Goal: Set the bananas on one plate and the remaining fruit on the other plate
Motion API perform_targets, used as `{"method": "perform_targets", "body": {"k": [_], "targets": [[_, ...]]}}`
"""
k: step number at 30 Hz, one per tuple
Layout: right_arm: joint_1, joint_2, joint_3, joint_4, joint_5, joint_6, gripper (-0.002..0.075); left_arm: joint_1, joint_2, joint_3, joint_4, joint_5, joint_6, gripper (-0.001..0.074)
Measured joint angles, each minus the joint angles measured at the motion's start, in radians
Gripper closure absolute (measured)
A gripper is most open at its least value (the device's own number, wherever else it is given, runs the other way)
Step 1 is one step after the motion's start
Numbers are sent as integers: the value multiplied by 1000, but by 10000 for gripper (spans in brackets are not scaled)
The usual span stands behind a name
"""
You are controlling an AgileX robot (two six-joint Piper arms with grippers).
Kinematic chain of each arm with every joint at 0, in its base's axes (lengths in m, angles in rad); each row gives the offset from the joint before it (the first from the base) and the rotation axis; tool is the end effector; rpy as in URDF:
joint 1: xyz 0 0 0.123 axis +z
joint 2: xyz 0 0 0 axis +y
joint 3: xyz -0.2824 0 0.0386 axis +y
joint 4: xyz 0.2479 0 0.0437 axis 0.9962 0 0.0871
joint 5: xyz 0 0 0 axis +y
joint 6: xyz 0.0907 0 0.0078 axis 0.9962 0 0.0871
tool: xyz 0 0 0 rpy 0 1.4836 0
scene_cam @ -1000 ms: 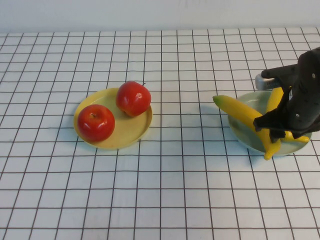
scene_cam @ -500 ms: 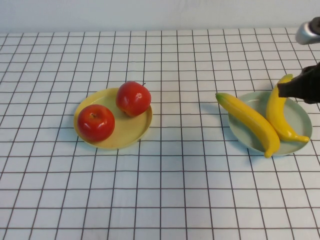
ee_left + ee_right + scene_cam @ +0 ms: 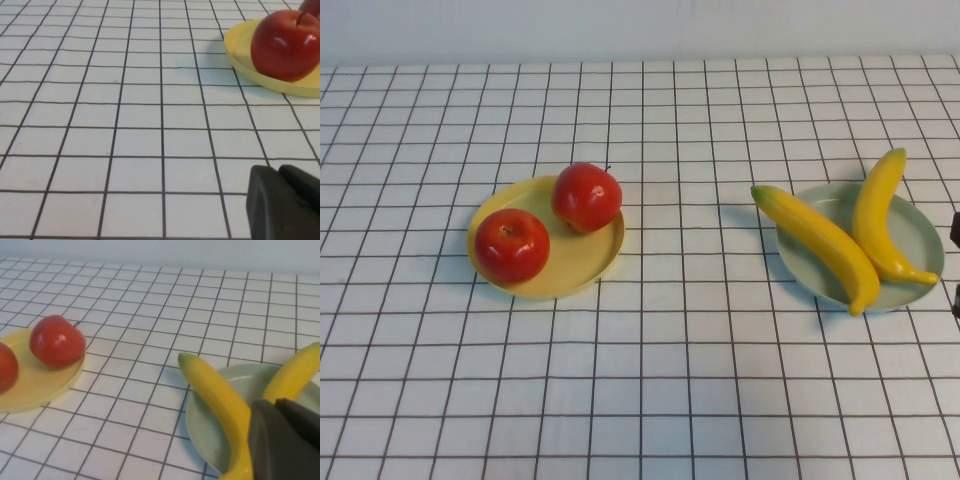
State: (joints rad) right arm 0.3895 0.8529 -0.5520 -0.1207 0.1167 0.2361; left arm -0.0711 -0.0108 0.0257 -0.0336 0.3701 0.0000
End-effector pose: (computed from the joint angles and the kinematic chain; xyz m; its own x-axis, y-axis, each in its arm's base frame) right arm 0.1662 0.0668 0.2998 -0.3400 -0.0142 -0.9403 -0.3302 0.9380 0.1052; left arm 0.0525 -0.0049 0.1717 -0.2949 -0.0104 -0.9555 0.0734 0.9967 -0.0335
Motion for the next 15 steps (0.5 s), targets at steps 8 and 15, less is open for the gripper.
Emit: {"method": "perform_targets", "body": {"k": [8, 15], "targets": [[0, -169, 51, 2, 199, 0, 741, 0, 0, 0, 0, 0, 0, 737], [0, -402, 220, 6, 97, 0, 741, 0, 0, 0, 0, 0, 0, 737]]}}
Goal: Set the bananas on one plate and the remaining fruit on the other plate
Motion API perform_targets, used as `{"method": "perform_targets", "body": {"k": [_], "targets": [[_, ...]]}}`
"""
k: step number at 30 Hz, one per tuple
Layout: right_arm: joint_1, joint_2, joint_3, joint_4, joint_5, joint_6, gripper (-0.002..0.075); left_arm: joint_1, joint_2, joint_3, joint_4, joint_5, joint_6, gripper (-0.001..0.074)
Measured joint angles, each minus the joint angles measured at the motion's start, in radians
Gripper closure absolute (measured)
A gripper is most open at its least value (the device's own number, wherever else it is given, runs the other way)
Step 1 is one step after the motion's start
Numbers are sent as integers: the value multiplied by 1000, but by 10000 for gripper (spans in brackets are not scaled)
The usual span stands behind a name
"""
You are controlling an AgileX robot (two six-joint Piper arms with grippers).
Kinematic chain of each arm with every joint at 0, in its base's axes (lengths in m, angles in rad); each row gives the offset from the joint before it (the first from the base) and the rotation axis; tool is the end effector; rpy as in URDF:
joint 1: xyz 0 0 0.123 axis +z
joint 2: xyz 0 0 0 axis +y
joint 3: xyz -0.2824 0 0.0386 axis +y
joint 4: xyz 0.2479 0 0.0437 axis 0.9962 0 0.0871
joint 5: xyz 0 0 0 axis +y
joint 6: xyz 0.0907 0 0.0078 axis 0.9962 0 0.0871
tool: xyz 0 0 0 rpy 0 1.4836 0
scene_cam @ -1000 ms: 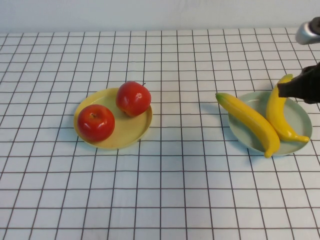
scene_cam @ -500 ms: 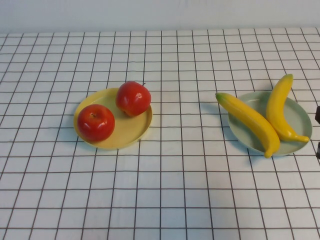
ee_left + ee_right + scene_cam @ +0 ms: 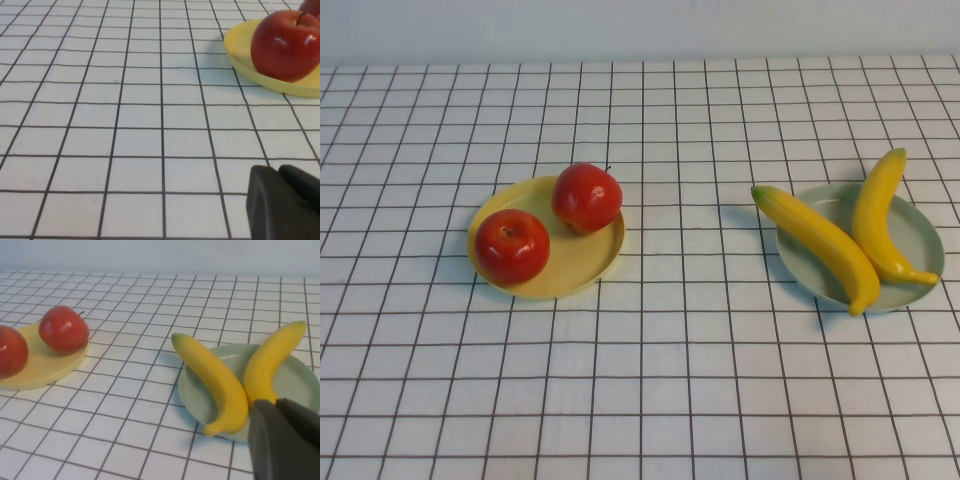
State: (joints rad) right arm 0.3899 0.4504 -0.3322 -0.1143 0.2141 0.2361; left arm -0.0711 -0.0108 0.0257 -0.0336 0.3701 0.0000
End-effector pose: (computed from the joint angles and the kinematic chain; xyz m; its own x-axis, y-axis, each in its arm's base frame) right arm 0.0954 0.0368 0.2728 -0.2659 0.0248 -0.9637 -0.3278 0.9378 0.1146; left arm 0.0525 -0.0049 0.1717 -0.2949 -0.0104 -0.9555 0.0734 0.9967 -0.0335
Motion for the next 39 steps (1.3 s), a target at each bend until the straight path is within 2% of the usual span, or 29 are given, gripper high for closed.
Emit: {"method": "perform_targets", "body": {"k": [9, 14, 18, 24, 31, 39], "targets": [[-4, -203, 258, 39, -125, 0, 741, 0, 0, 0, 0, 0, 0, 737], [-87, -358, 353, 51, -115, 0, 741, 0, 0, 0, 0, 0, 0, 737], [-174, -452, 355, 77, -44, 0, 741, 0, 0, 0, 0, 0, 0, 737], [-259, -458, 355, 88, -8, 0, 741, 0, 0, 0, 0, 0, 0, 737], [-300, -458, 357, 88, 67, -4, 741, 0, 0, 0, 0, 0, 0, 737], [-299, -458, 359, 88, 134, -6, 741, 0, 0, 0, 0, 0, 0, 737]]}}
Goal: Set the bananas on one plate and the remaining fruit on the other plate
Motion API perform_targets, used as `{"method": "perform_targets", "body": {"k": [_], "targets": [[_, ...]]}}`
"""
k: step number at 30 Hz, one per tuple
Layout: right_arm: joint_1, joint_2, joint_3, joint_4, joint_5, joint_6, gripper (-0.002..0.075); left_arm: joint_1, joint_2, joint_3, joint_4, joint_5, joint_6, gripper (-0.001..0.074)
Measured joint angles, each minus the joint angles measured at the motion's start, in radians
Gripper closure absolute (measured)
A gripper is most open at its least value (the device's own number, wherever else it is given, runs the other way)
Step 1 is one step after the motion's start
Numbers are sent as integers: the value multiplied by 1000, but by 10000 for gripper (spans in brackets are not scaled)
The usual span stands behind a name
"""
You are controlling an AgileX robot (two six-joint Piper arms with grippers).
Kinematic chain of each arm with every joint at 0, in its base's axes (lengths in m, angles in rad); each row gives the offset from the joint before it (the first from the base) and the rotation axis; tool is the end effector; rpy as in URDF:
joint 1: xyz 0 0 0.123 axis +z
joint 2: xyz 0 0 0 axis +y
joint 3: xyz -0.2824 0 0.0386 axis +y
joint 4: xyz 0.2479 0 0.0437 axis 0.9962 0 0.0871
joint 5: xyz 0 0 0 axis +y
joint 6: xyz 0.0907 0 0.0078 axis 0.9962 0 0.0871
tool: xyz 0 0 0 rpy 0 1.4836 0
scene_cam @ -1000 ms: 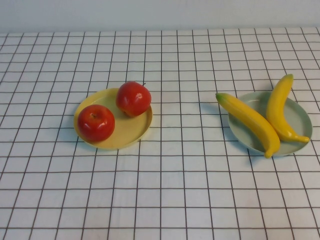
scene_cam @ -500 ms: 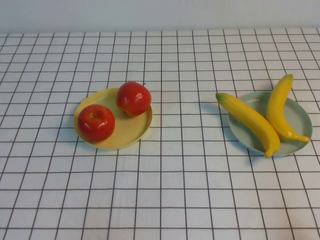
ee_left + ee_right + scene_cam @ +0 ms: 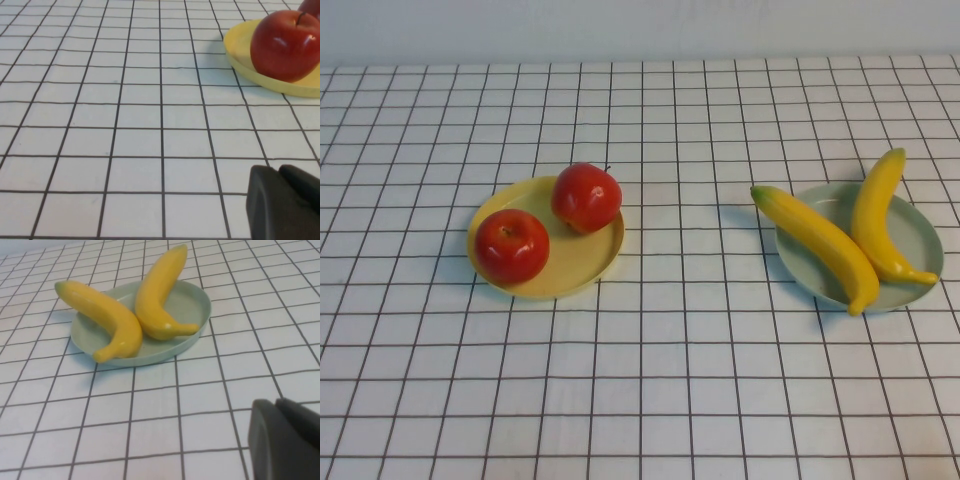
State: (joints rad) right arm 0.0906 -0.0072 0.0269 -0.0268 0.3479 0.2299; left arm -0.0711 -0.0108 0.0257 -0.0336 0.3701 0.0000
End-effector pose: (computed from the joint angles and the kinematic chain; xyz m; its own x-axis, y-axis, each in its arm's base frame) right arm 0.0533 0.0040 0.1731 -0.2864 0.1781 -0.9414 -0.0240 0.9809 0.1929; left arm 0.0525 -0.0049 0.1717 -0.2949 -0.0104 -0.9555 0.0734 0.9967 -0.0335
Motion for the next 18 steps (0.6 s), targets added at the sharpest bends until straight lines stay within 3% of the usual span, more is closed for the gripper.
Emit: {"method": "perform_targets", "body": {"k": [9, 18], "targets": [[-73, 0, 0, 0, 6, -1, 741, 0, 0, 0, 0, 0, 0, 737], [-79, -2, 0, 0, 8, -1, 741, 0, 0, 0, 0, 0, 0, 737]]}}
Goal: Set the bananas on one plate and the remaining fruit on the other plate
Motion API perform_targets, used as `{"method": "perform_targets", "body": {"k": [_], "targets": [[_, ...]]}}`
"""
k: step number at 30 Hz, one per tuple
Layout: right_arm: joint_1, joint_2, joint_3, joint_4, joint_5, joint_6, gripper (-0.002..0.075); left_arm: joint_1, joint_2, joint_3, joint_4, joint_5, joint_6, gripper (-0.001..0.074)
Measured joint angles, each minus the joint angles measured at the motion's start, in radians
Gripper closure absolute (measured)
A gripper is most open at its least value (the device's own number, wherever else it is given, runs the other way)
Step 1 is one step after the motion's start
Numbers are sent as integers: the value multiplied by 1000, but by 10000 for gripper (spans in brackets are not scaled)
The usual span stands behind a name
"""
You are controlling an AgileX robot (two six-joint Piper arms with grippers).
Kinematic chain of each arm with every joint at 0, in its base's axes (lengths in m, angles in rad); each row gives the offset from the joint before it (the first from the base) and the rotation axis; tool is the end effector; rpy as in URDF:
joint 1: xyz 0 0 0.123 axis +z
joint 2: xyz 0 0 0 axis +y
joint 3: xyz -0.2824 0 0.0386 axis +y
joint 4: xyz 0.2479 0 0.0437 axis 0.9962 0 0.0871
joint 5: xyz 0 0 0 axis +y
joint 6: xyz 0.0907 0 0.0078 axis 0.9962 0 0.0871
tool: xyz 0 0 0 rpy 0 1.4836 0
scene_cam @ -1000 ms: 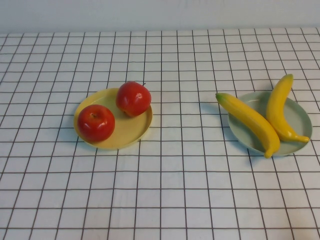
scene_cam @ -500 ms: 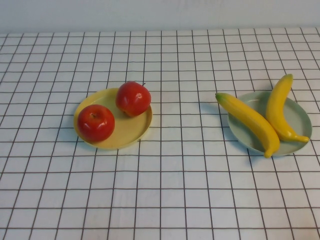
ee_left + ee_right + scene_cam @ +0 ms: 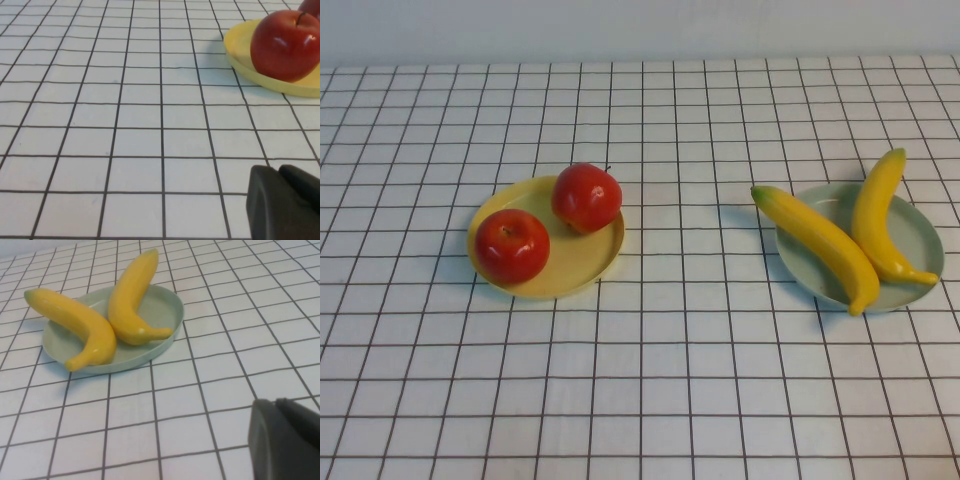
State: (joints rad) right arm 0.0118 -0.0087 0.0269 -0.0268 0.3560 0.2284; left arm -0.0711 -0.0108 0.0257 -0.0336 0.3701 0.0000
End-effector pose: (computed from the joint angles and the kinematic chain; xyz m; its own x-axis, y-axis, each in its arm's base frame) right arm 0.0532 -0.0002 0.1724 -0.2777 0.1986 -0.9399 0.0543 0.9801 0.1910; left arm 0.0525 -0.0049 0.1717 -0.2949 -0.0104 -0.9555 0.0734 0.9967 -0.0335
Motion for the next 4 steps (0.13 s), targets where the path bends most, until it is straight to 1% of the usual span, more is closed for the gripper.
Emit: {"method": "perform_targets", "body": {"k": [4], "targets": [[0, 0, 4, 0, 0, 0, 741, 0, 0, 0, 0, 0, 0, 737]]}}
